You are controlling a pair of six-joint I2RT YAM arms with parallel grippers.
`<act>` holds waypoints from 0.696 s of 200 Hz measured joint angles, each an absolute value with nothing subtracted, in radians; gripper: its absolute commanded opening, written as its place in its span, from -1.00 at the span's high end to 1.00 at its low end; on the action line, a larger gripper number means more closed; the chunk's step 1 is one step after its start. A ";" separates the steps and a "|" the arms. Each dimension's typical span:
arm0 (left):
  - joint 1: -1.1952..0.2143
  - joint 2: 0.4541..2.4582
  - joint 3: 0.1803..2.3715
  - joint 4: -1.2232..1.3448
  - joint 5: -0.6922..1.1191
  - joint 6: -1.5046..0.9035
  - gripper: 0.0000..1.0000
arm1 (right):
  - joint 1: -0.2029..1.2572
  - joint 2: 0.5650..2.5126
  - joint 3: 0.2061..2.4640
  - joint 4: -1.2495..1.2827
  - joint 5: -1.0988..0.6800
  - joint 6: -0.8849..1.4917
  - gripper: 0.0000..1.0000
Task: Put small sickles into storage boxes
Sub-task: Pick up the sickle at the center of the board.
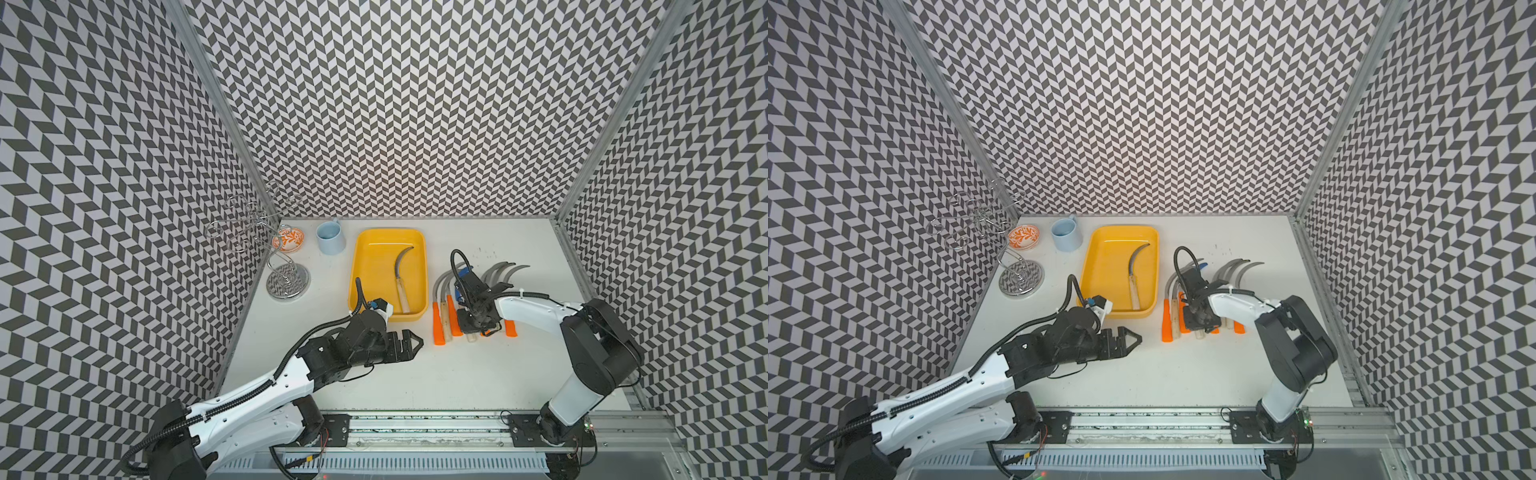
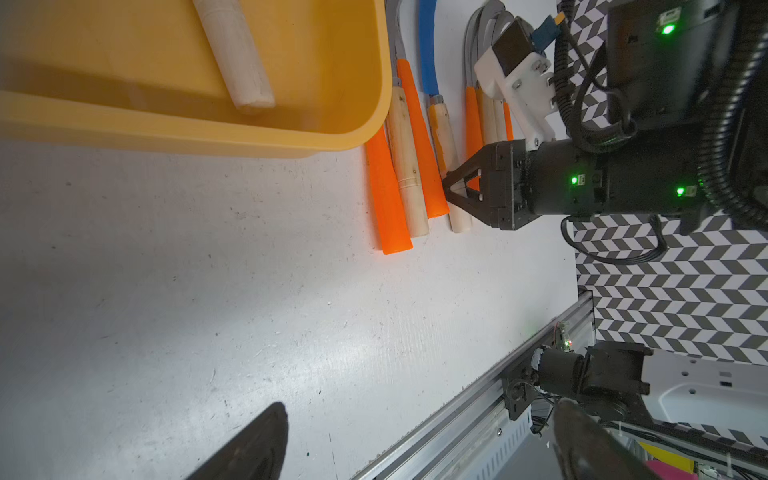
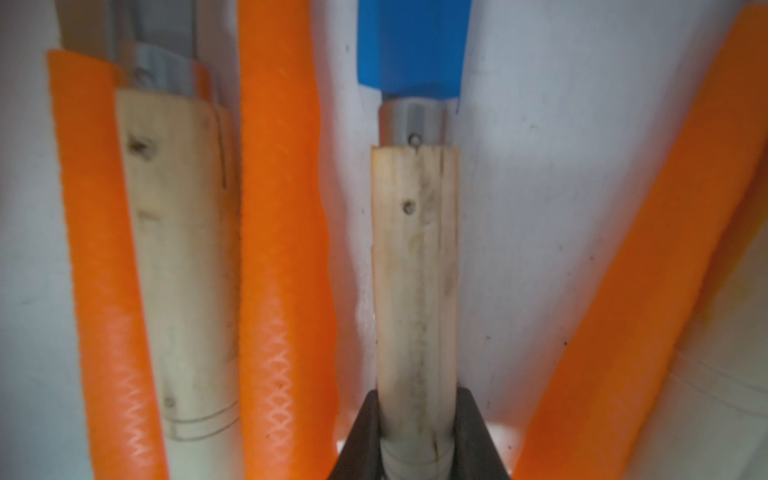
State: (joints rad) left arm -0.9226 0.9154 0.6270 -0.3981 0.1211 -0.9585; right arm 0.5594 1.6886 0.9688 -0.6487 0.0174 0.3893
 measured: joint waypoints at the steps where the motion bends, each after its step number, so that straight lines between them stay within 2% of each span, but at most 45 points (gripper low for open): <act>1: -0.923 0.915 0.627 -0.398 0.121 -0.958 -1.00 | 0.559 1.689 0.969 -0.649 0.017 0.389 0.81; 49: -0.923 0.908 0.645 -0.418 0.108 -0.951 -1.00 | 0.545 1.689 0.989 -0.682 0.018 0.389 1.00; 139: -0.873 0.955 0.807 -0.503 0.084 -0.849 -1.00 | 0.520 1.650 1.209 -0.824 0.009 0.390 1.00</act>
State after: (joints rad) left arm -0.8734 0.9550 0.8074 -0.5034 0.0837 -0.8494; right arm 0.5201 1.6505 1.2095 -0.8238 0.0093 0.3901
